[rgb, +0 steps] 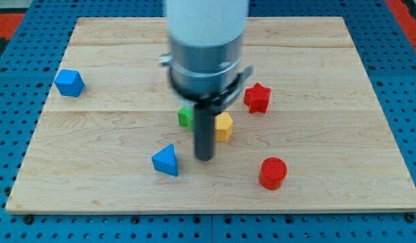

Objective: Slide the blue triangle to the bottom left

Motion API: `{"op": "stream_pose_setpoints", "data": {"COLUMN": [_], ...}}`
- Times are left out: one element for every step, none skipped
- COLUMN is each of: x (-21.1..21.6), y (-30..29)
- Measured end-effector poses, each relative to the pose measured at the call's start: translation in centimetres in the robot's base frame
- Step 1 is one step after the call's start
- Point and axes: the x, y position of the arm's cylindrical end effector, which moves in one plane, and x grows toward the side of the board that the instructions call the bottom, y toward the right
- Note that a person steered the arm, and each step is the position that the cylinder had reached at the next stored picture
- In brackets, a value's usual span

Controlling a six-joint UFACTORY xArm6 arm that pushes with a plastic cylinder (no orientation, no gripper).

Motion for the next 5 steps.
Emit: {"op": "stream_pose_setpoints", "data": {"x": [0.2, 2.3, 3.2, 0.3, 3.6], "y": [-7.7, -6.1, -8.1, -14.3, -13.1]}}
